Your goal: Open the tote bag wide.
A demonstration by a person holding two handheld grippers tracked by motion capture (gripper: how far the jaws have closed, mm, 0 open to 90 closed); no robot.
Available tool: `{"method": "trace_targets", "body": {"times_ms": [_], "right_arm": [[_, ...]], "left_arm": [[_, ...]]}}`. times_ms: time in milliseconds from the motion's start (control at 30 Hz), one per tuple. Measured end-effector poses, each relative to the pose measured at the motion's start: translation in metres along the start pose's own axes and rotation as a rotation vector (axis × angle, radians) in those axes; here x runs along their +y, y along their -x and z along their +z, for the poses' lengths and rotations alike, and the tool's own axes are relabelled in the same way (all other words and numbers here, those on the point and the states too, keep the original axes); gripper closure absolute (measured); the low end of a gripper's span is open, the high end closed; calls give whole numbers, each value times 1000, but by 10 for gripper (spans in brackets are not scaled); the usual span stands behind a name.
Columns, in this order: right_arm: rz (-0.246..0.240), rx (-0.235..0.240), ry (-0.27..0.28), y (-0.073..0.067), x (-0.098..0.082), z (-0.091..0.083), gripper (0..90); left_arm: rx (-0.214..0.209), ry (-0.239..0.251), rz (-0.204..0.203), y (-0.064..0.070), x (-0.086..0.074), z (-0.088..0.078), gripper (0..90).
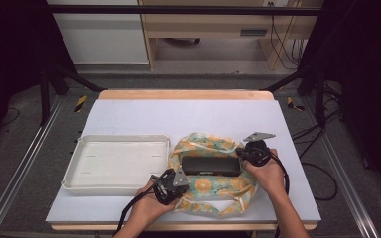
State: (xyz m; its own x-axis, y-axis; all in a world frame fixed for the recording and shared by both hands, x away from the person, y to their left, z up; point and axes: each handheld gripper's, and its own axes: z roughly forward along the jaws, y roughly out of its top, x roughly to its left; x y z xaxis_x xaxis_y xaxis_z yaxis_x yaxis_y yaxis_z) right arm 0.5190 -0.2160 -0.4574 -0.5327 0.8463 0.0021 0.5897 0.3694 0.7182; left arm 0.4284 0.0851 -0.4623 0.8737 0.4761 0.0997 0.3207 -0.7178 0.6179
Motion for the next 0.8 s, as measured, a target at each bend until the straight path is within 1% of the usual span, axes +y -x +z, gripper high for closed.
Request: {"method": "trace_targets", "body": {"times_ms": [33, 100, 167, 233, 300, 367, 400, 467, 500, 567, 600, 633, 667, 700, 733, 767, 800], "right_arm": [[5, 0, -23, 1, -1, 4, 893], [-4, 4, -38, 2, -3, 8, 885], [4, 11, -25, 3, -3, 7, 878], [10, 18, -5, 3, -1, 2, 868], [-7, 19, 16, 1, 1, -7, 839], [-33, 20, 39, -2, 3, -21, 815], [-42, 22, 51, -4, 5, -29, 792], [-70, 34, 66, -7, 7, -43, 720], [-68, 46, 69, -8, 9, -50, 671], [-73, 85, 57, -10, 12, -60, 549], [-75, 102, 47, -11, 13, -63, 487], [-68, 125, 38, -12, 14, -65, 456], [-62, 153, 25, -13, 15, -66, 440], [-60, 177, 21, -13, 16, -67, 426], [-54, 188, 16, -14, 16, -68, 421], [-52, 204, 20, -15, 16, -67, 410], [-60, 236, 26, -17, 17, -66, 405]], "left_arm": [[-2, 0, 0, 0, 0, 0, 896], [-6, 1, 3, 0, 0, 1, 893], [-9, -4, 4, 1, 0, 1, 889], [-15, 4, 4, 2, 0, -1, 880], [-18, 16, 4, 3, 2, -5, 859], [-23, 41, -5, 3, 3, -11, 831], [-25, 46, -6, 4, 5, -15, 810], [-24, 74, -23, 4, 7, -21, 748], [-31, 86, -27, 3, 9, -25, 716], [-34, 114, -51, 2, 12, -33, 639], [-27, 123, -53, 1, 14, -38, 612], [-24, 137, -60, 0, 15, -42, 594], [-19, 145, -64, -2, 16, -46, 573], [-19, 145, -64, -2, 16, -46, 558], [-15, 162, -70, -5, 18, -54, 558], [-14, 168, -74, -8, 18, -57, 551], [-9, 168, -76, -9, 18, -59, 537]]}}
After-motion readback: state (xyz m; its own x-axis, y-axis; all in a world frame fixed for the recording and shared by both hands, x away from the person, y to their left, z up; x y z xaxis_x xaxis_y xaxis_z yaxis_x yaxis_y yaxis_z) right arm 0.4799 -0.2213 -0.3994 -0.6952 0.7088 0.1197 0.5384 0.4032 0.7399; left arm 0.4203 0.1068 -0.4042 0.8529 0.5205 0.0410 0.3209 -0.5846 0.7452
